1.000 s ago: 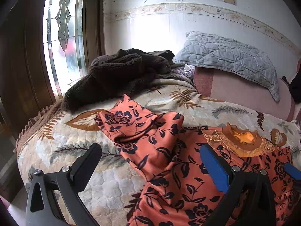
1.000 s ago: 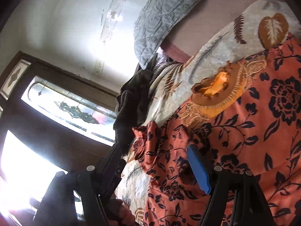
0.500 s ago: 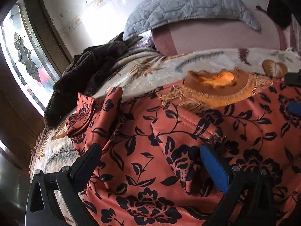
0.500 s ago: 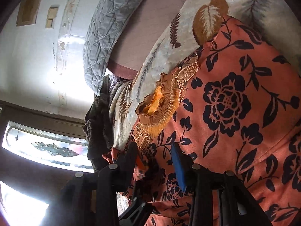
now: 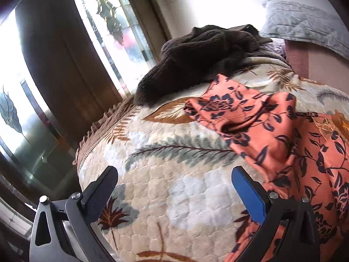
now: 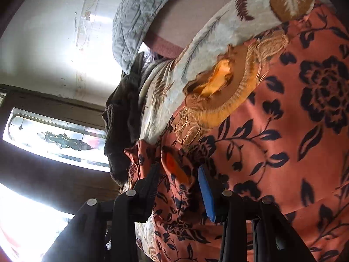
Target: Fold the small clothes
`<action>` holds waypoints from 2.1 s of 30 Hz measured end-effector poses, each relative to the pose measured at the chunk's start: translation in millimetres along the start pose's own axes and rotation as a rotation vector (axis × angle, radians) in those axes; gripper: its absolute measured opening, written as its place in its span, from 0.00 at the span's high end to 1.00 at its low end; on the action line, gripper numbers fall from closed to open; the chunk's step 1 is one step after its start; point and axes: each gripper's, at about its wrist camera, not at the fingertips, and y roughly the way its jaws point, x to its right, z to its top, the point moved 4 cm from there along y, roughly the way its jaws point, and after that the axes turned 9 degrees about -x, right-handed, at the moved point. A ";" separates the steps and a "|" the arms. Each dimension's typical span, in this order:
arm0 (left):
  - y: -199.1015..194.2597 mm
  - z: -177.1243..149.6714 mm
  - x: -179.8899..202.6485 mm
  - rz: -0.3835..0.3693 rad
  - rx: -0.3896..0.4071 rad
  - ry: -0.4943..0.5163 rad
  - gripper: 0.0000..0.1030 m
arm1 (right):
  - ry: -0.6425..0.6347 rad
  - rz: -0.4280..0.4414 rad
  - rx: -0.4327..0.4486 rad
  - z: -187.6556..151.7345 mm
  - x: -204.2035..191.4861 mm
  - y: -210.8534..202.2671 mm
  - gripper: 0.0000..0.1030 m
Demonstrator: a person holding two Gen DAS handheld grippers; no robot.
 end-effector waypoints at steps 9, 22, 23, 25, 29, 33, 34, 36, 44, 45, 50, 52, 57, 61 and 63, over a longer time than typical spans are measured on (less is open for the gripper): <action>37.4 14.1 -91.0 -0.125 -0.165 -0.184 0.00 | -0.078 0.222 -0.114 -33.0 -52.9 57.3 0.61; 98.0 115.9 -19.9 -0.681 -0.365 -0.297 0.17 | -0.166 0.034 -0.064 -24.0 -39.2 35.1 0.56; 108.6 119.6 -10.1 -0.697 -0.400 -0.305 0.27 | -0.170 0.026 -0.055 -20.9 -36.3 29.3 0.56; 128.9 123.8 6.2 -0.725 -0.454 -0.324 0.35 | -0.183 -0.007 -0.036 -15.5 -30.5 17.5 0.57; 159.1 125.0 26.1 -0.724 -0.508 -0.352 0.40 | -0.182 -0.071 -0.015 -7.3 -13.3 1.3 0.56; 173.8 125.1 39.6 -0.746 -0.518 -0.353 0.71 | -0.157 -0.105 -0.003 -0.1 5.3 -11.7 0.57; 176.7 126.2 41.3 -0.757 -0.520 -0.362 0.80 | -0.152 -0.113 0.001 1.0 9.0 -14.6 0.57; 177.0 129.0 44.0 -0.758 -0.518 -0.368 0.90 | -0.144 -0.132 0.007 2.5 15.4 -20.0 0.56; 93.8 148.8 42.3 -0.875 -0.418 -0.348 0.94 | -0.129 -0.073 0.028 4.4 8.1 -35.0 0.57; 73.0 150.7 45.1 -0.902 -0.407 -0.329 0.94 | -0.131 -0.058 0.027 2.7 4.0 -35.2 0.57; -35.8 138.9 83.2 -1.049 -0.394 -0.197 0.94 | -0.135 -0.006 0.042 -3.6 -13.2 -45.2 0.56; -78.8 124.3 111.7 -1.118 -0.412 -0.123 0.94 | -0.125 0.014 0.080 -1.3 -14.1 -60.4 0.56; -170.1 66.0 193.2 -1.287 -0.544 0.069 0.82 | -0.001 0.174 0.128 11.5 4.9 -103.4 0.41; -206.3 16.5 219.3 -1.262 -0.600 0.237 0.41 | 0.155 0.215 0.230 19.2 41.5 -148.5 0.31; -210.9 1.5 213.6 -1.267 -0.580 0.301 0.41 | 0.197 0.164 0.272 19.5 58.2 -171.4 0.31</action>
